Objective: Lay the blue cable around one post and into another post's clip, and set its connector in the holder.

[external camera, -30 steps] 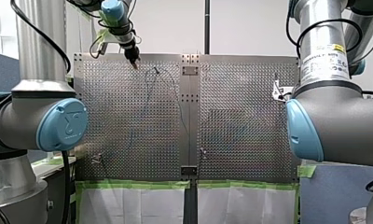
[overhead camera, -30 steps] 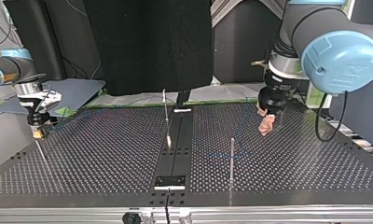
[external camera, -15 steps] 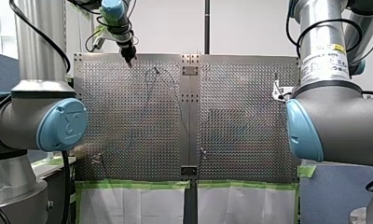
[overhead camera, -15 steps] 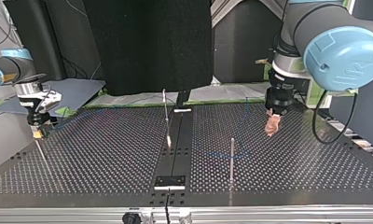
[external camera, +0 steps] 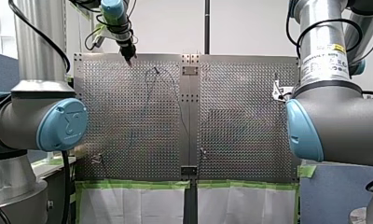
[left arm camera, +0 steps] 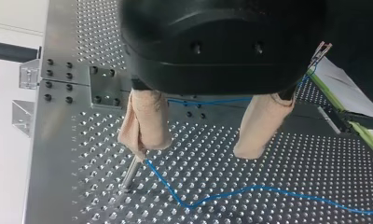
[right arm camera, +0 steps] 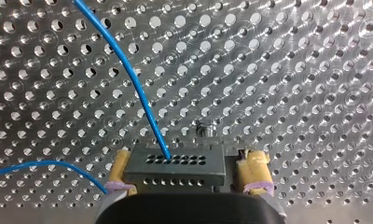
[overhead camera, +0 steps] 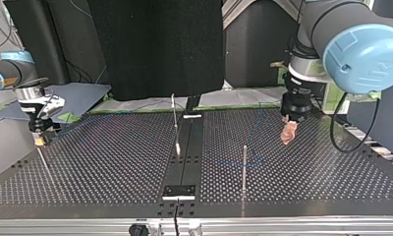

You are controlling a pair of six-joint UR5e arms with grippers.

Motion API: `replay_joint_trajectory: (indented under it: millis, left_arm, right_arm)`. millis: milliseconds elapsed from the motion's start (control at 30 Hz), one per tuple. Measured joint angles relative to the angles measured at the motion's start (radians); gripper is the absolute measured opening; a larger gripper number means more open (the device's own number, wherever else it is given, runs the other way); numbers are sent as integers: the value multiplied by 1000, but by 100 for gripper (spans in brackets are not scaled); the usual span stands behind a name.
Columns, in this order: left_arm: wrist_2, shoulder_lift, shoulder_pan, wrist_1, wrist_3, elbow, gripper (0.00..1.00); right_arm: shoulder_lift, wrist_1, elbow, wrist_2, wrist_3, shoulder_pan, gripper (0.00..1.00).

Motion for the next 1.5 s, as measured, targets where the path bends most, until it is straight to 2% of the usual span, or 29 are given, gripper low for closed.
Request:
replay_joint_trajectory:
  millis: [233,433,567,1500]
  left_arm:
    - [14,22,8,48,-42,2,100]
    - [49,32,15,104,-93,2,100]
    - [56,32,17,139,-107,2,100]
    - [83,32,19,148,-117,1,100]
  right_arm:
    - [0,0,0,0,0,0,100]
    - [0,0,0,0,0,0,100]
    - [0,0,0,0,0,0,100]
    - [0,0,0,0,0,0,100]
